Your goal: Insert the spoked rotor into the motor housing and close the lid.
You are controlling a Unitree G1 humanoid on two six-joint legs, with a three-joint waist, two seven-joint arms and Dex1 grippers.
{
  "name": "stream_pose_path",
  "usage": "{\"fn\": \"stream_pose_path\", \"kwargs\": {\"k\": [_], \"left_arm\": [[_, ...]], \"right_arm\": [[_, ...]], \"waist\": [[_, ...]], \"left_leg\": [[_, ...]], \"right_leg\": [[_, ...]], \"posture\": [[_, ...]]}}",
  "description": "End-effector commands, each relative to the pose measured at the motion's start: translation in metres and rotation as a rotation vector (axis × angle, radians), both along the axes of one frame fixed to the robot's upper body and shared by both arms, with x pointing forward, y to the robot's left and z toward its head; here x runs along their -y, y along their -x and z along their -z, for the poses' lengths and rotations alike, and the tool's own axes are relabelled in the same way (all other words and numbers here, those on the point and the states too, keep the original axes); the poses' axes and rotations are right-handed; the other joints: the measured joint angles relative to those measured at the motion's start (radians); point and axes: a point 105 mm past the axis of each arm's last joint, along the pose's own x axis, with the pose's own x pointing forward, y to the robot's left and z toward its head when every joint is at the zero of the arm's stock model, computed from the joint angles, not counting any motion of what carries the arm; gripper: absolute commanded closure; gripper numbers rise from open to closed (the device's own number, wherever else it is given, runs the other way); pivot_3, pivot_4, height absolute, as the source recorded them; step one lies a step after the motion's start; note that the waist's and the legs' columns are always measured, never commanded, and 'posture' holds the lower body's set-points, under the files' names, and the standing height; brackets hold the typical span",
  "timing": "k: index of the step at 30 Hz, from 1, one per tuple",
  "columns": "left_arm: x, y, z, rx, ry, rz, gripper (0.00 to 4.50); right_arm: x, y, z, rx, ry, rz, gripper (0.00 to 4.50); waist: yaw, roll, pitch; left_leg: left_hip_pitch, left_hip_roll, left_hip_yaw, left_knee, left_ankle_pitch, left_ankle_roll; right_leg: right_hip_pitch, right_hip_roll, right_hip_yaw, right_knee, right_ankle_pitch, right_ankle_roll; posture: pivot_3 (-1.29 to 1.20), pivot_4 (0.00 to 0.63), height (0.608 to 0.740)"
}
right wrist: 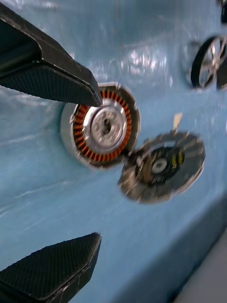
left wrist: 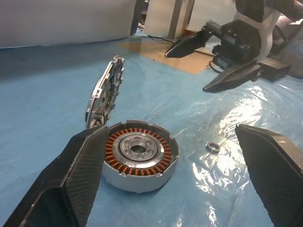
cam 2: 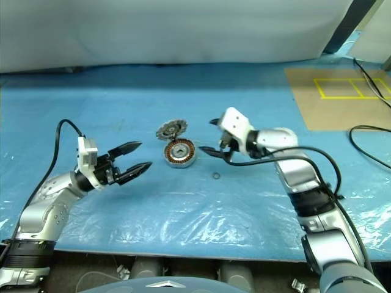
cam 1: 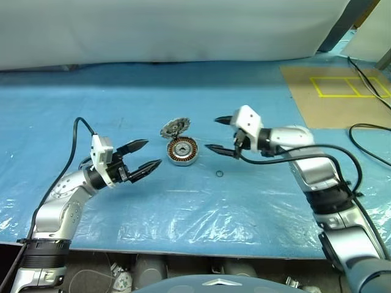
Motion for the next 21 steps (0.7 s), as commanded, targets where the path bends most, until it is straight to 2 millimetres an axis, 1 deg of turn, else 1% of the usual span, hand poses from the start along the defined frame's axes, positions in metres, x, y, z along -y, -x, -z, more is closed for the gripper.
{"fn": "stream_pose_path", "kwargs": {"k": [1, 3, 6, 8, 12, 14, 17, 21], "left_arm": [[0.008, 0.005, 0.0, 0.008, -0.006, 0.024, 0.0], [0.011, 0.008, 0.005, 0.002, -0.012, 0.024, 0.0], [0.013, 0.013, 0.006, -0.004, -0.001, 0.012, 0.0], [0.014, 0.015, 0.006, -0.002, 0.007, -0.006, 0.0], [0.015, 0.02, 0.007, -0.002, 0.024, -0.039, 0.0], [0.017, 0.024, 0.009, -0.008, 0.035, -0.05, 0.0], [0.023, 0.028, 0.013, -0.014, 0.039, -0.055, 0.0], [0.029, 0.029, 0.012, -0.015, 0.057, -0.07, 0.0]], "right_arm": [[-0.028, 0.005, -0.007, 0.0, 0.069, -0.19, 0.05], [-0.04, 0.006, -0.006, -0.035, 0.122, -0.273, 0.05], [-0.052, 0.005, -0.001, -0.064, 0.21, -0.359, 0.05], [-0.052, 0.003, 0.005, -0.084, 0.275, -0.394, 0.05], [-0.044, -0.002, 0.019, -0.092, 0.391, -0.433, 0.05], [-0.043, -0.01, 0.026, -0.081, 0.426, -0.414, 0.05], [-0.045, -0.021, 0.033, -0.059, 0.451, -0.374, 0.05], [-0.053, -0.021, 0.039, -0.028, 0.469, -0.395, 0.05]], "waist": [[0.0, 0.0, 0.0], [0.001, 0.0, 0.0], [0.004, 0.0, 0.0], [0.008, 0.0, 0.0], [0.01, 0.0, 0.0], [0.006, 0.0, 0.0], [0.003, 0.0, 0.0], [0.003, 0.0, 0.0]], "left_leg": [[0.0, 0.0, 0.0, 0.0, 0.001, 0.001], [-0.002, 0.001, 0.001, 0.0, 0.001, 0.002], [-0.008, 0.001, 0.002, 0.002, 0.001, 0.002], [-0.01, 0.002, 0.002, 0.002, 0.001, 0.002], [-0.011, 0.002, 0.002, 0.004, 0.001, 0.003], [-0.011, 0.002, 0.002, 0.005, 0.001, 0.003], [-0.011, 0.003, 0.002, 0.006, 0.001, 0.004], [-0.01, 0.003, 0.003, 0.008, 0.002, 0.004]], "right_leg": [[0.0, 0.0, 0.0, 0.0, 0.0, 0.0], [-0.002, 0.001, -0.001, 0.001, 0.001, -0.001], [-0.006, 0.001, -0.003, 0.002, 0.001, -0.002], [-0.007, 0.001, -0.004, 0.002, 0.001, -0.002], [-0.007, 0.0, -0.005, 0.002, 0.001, -0.004], [-0.007, 0.0, -0.005, 0.002, 0.0, -0.007], [-0.007, 0.0, -0.005, 0.004, 0.0, -0.008], [-0.01, 0.0, -0.004, 0.009, 0.0, -0.01]], "posture": [[0.0, 0.15, 0.74], [0.0, 0.15, 0.74], [0.0, 0.15, 0.74], [0.0, 0.15, 0.74], [0.0, 0.15, 0.74], [0.0, 0.15, 0.74], [0.0, 0.15, 0.74], [0.0, 0.15, 0.74]]}}
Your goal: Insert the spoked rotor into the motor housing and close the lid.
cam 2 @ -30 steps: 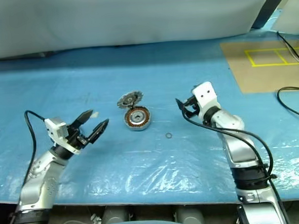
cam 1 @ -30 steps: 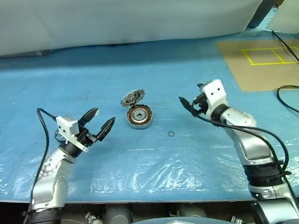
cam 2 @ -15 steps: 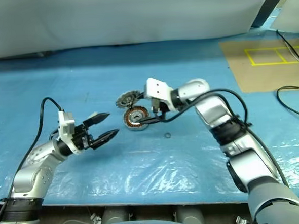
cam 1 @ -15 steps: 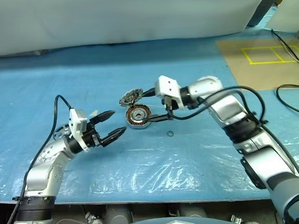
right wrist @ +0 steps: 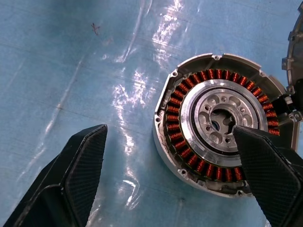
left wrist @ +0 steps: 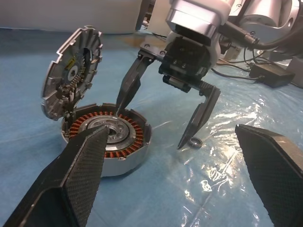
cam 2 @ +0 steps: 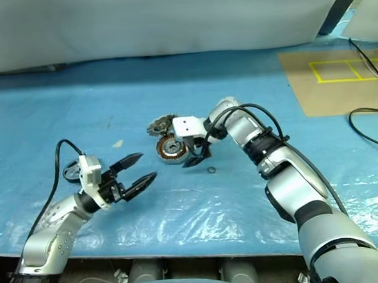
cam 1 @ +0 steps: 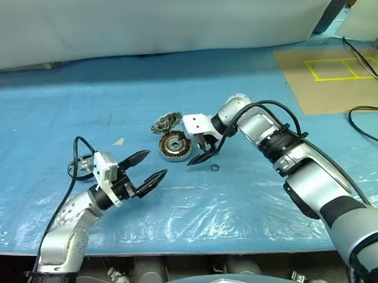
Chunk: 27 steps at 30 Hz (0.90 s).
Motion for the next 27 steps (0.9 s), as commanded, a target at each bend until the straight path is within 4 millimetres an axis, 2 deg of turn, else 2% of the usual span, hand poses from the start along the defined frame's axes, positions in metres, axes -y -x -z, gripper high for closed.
{"fn": "stream_pose_path", "kwargs": {"k": [1, 10, 16, 20, 24, 25, 27], "left_arm": [[0.007, 0.002, -0.011, 0.047, 0.012, -0.004, 0.0], [0.008, -0.008, -0.018, 0.056, 0.01, -0.016, 0.0], [0.005, -0.015, -0.025, 0.061, 0.018, -0.018, 0.0], [0.004, -0.017, -0.028, 0.064, 0.017, -0.016, 0.0], [0.005, -0.019, -0.034, 0.072, 0.022, -0.013, 0.0], [0.005, -0.02, -0.035, 0.075, 0.025, -0.016, 0.0], [0.005, -0.021, -0.037, 0.078, 0.031, -0.021, 0.0]], "right_arm": [[-0.011, -0.001, -0.005, 0.069, 0.006, -0.053, 0.05], [-0.007, -0.011, 0.015, 0.144, 0.09, -0.027, 0.05], [-0.009, -0.018, 0.015, 0.203, 0.117, -0.034, 0.05], [-0.013, -0.009, 0.015, 0.224, 0.151, -0.136, 0.92], [-0.019, -0.009, 0.01, 0.272, 0.167, -0.155, 2.34], [-0.022, -0.009, 0.007, 0.273, 0.162, -0.149, 2.53], [-0.028, -0.007, 0.002, 0.262, 0.152, -0.142, 2.53]], "waist": [[0.0, 0.0, 0.0], [0.001, 0.0, 0.0], [0.001, 0.0, 0.0], [0.001, 0.0, 0.0], [0.001, 0.0, 0.0], [-0.001, 0.0, 0.0], [-0.003, 0.0, 0.0]], "left_leg": [[0.0, 0.0, 0.0, 0.0, 0.0, 0.0], [0.001, 0.0, 0.001, 0.004, -0.002, 0.004], [0.002, 0.0, 0.005, 0.004, -0.002, 0.005], [0.002, 0.0, 0.005, 0.004, -0.001, 0.005], [0.002, 0.0, 0.006, 0.004, 0.0, 0.007], [0.002, 0.0, 0.006, 0.004, 0.0, 0.007], [0.002, 0.0, 0.006, 0.004, 0.0, 0.007]], "right_leg": [[-0.001, 0.0, 0.0, 0.001, 0.0, 0.0], [-0.002, -0.001, 0.001, 0.008, -0.002, -0.003], [-0.002, -0.002, 0.002, 0.008, -0.002, -0.003], [-0.002, -0.002, 0.002, 0.008, -0.001, -0.003], [-0.003, -0.002, 0.002, 0.008, -0.001, -0.003], [-0.002, -0.002, 0.002, 0.008, -0.002, -0.003], [-0.003, -0.002, 0.002, 0.008, -0.001, -0.003]], "posture": [[0.0, 0.15, 0.74], [0.0, 0.15, 0.74], [0.0, 0.15, 0.74], [0.0, 0.15, 0.74], [0.0, 0.15, 0.74], [0.0, 0.15, 0.74], [0.0, 0.15, 0.74]]}}
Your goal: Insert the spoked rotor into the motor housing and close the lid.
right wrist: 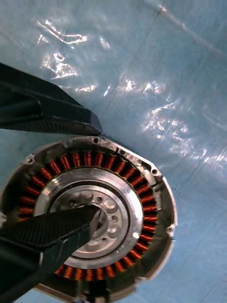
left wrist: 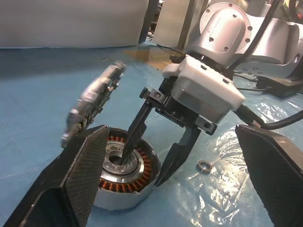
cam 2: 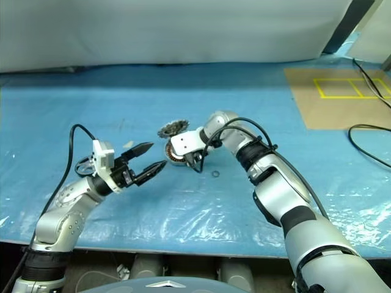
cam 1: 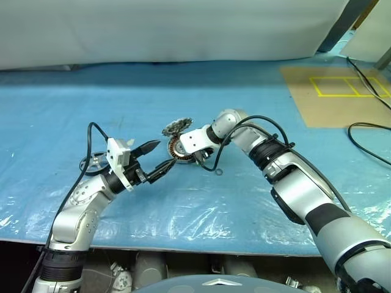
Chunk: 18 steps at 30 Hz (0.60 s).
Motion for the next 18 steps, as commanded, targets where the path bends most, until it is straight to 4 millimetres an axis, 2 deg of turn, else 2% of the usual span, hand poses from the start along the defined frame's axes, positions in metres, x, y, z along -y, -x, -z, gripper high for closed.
{"fn": "stream_pose_path", "kwargs": {"k": [1, 4, 8, 13, 18], "left_arm": [[-0.002, -0.001, -0.012, 0.038, 0.018, -0.007, 0.0], [-0.005, 0.0, -0.011, 0.032, 0.018, -0.007, 0.0], [0.008, 0.011, -0.002, 0.02, 0.025, 0.005, 0.0], [0.011, 0.017, 0.005, 0.008, 0.023, 0.011, 0.0], [0.009, 0.02, 0.009, -0.003, 0.025, 0.01, 0.0]], "right_arm": [[-0.014, 0.004, -0.011, 0.002, 0.0, -0.007, 2.53], [-0.02, 0.014, -0.022, -0.06, -0.012, 0.015, 2.53], [-0.021, 0.033, -0.028, -0.15, 0.029, 0.055, 2.53], [-0.016, 0.044, -0.026, -0.247, 0.076, 0.153, 2.53], [-0.008, 0.051, -0.012, -0.264, 0.135, 0.218, 2.53]], "waist": [[-0.002, 0.0, 0.0], [0.0, 0.0, 0.0], [0.001, 0.0, 0.0], [0.004, 0.0, 0.0], [0.005, 0.0, 0.0]], "left_leg": [[0.0, 0.0, 0.0, 0.0, 0.0, 0.0], [0.0, 0.0, 0.0, 0.0, 0.0, -0.001], [-0.003, 0.0, 0.0, 0.0, 0.0, 0.0], [-0.006, 0.0, 0.0, 0.0, 0.0, 0.0], [-0.004, 0.001, 0.0, 0.0, 0.0, -0.004]], "right_leg": [[0.0, 0.0, 0.0, 0.0, 0.0, 0.0], [-0.001, 0.0, 0.0, 0.0, 0.0, 0.0], [-0.002, 0.0, 0.0, 0.0, 0.0, 0.0], [-0.004, 0.001, -0.001, 0.0, 0.0, 0.0], [-0.004, 0.0, 0.0, 0.0, 0.0, 0.0]], "posture": [[0.0, 0.15, 0.74], [0.0, 0.15, 0.74], [0.0, 0.15, 0.74], [0.0, 0.15, 0.74], [0.0, 0.15, 0.74]]}}
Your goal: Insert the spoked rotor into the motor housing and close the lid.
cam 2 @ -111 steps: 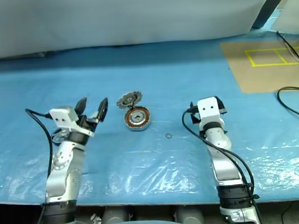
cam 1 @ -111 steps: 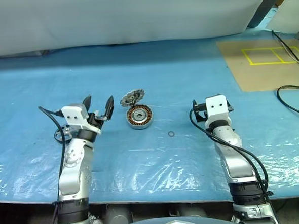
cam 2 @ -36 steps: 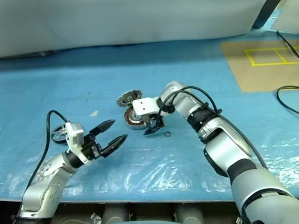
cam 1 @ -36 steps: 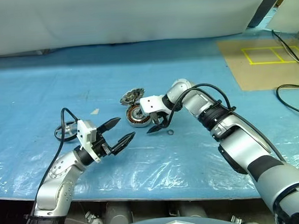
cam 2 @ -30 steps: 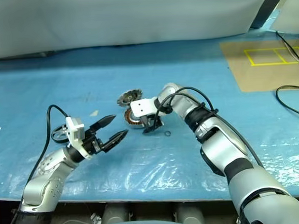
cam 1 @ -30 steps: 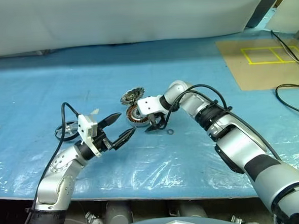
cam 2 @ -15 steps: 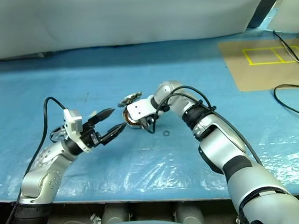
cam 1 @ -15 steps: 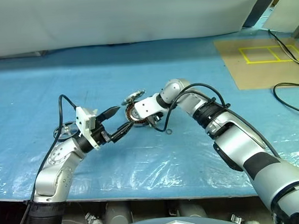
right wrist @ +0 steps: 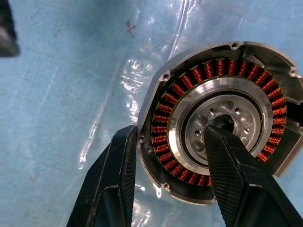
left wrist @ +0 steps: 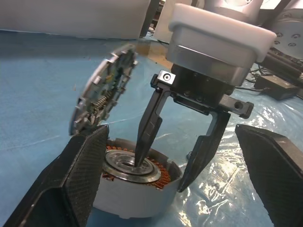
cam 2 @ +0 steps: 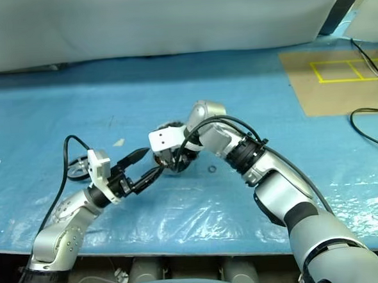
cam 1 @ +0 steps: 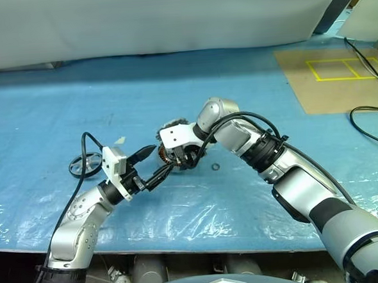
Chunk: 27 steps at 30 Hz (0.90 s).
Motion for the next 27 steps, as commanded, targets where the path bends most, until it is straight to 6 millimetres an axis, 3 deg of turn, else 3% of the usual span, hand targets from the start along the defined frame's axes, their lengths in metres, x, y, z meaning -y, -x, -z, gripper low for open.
{"fn": "stream_pose_path", "kwargs": {"k": [1, 13, 14, 15, 17, 20, 27], "left_arm": [[0.001, 0.006, -0.01, 0.056, 0.001, 0.012, 0.0], [0.001, 0.004, -0.008, 0.052, 0.005, 0.013, 0.0], [0.001, 0.004, -0.008, 0.051, 0.004, 0.013, 0.0], [0.001, 0.003, -0.007, 0.051, 0.003, 0.013, 0.0], [0.0, 0.003, -0.007, 0.052, 0.002, 0.012, 0.0], [0.0, 0.003, -0.008, 0.056, 0.003, 0.011, 0.0], [0.001, 0.004, -0.008, 0.057, 0.005, 0.023, 0.0]], "right_arm": [[0.004, 0.009, 0.004, -0.015, 0.04, 0.014, 2.53], [-0.001, 0.003, 0.017, -0.007, 0.102, 0.104, 2.53], [0.0, 0.003, 0.017, -0.018, 0.107, 0.107, 1.96], [0.0, 0.005, 0.015, -0.034, 0.109, 0.111, 1.81], [-0.001, 0.006, 0.005, -0.058, 0.099, 0.119, 1.19], [-0.002, 0.002, -0.014, -0.052, 0.063, 0.147, 1.19], [0.006, 0.014, -0.057, -0.091, -0.021, 0.165, 1.19]], "waist": [[0.001, 0.0, 0.0], [0.0, 0.0, 0.0], [0.0, 0.0, 0.0], [0.001, 0.0, 0.0], [0.002, 0.0, 0.0], [0.002, 0.0, 0.0], [0.0, 0.0, 0.0]], "left_leg": [[0.001, 0.0, 0.0, 0.0, 0.0, -0.002], [0.006, 0.0, 0.0, 0.0, 0.0, -0.003], [0.006, 0.0, 0.0, 0.0, 0.0, -0.003], [0.007, 0.0, 0.0, 0.0, 0.0, -0.003], [0.007, -0.001, 0.0, 0.0, 0.0, -0.003], [0.006, -0.001, 0.0, 0.0, 0.0, -0.003], [0.005, -0.001, 0.0, -0.001, 0.0, -0.003]], "right_leg": [[0.0, 0.0, 0.0, 0.0, 0.0, 0.0], [0.004, 0.0, 0.002, 0.0, 0.0, 0.0], [0.004, 0.0, 0.002, 0.0, 0.0, 0.0], [0.005, 0.0, 0.002, 0.0, 0.0, 0.0], [0.005, -0.001, 0.002, 0.0, 0.0, 0.0], [0.005, -0.001, 0.002, 0.0, 0.0, 0.0], [0.004, 0.0, 0.002, 0.0, 0.0, 0.0]], "posture": [[0.0, 0.15, 0.74], [0.0, 0.15, 0.74], [0.0, 0.15, 0.74], [0.0, 0.15, 0.74], [0.0, 0.15, 0.74], [0.0, 0.15, 0.74], [0.0, 0.15, 0.74]]}}
